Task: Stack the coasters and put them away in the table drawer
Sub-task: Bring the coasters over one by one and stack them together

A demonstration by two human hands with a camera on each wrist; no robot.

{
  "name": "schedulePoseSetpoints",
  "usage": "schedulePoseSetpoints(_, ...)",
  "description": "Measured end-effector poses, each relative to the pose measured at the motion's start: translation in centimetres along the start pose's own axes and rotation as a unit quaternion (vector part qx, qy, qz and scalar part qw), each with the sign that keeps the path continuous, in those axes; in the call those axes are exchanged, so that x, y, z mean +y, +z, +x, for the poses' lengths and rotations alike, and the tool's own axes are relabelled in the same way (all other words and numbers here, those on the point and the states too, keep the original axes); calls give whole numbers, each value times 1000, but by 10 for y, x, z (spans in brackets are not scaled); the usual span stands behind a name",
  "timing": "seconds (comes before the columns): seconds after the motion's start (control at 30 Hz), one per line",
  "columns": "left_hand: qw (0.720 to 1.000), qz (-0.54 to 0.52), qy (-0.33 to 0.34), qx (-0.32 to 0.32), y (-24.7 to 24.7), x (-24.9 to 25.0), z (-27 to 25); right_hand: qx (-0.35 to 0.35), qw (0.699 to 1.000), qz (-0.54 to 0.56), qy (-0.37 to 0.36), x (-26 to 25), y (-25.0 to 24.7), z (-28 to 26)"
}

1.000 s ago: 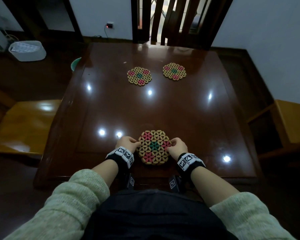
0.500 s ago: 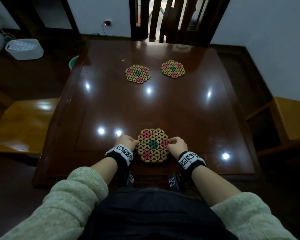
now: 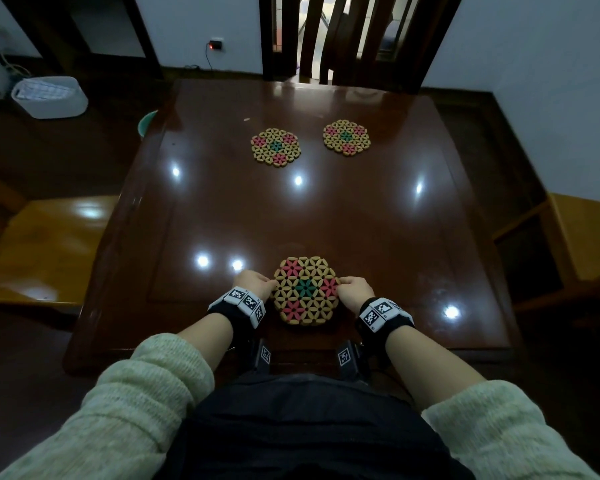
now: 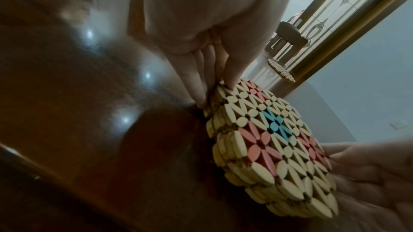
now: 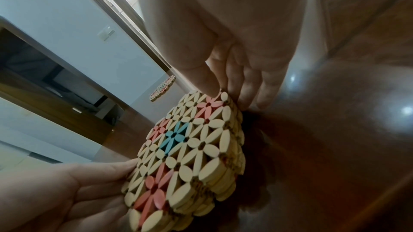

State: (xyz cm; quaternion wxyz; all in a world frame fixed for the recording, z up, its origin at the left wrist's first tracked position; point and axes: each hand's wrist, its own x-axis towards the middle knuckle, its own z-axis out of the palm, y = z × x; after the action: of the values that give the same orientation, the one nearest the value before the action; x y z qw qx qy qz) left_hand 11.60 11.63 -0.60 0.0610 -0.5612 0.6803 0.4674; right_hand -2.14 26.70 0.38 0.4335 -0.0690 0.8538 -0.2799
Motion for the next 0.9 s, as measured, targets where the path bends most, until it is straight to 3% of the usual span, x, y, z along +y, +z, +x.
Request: schedulePoseSetpoints(0.9,1000,2,-18,1,-2,5,1,10,998,64,4,9,14,3)
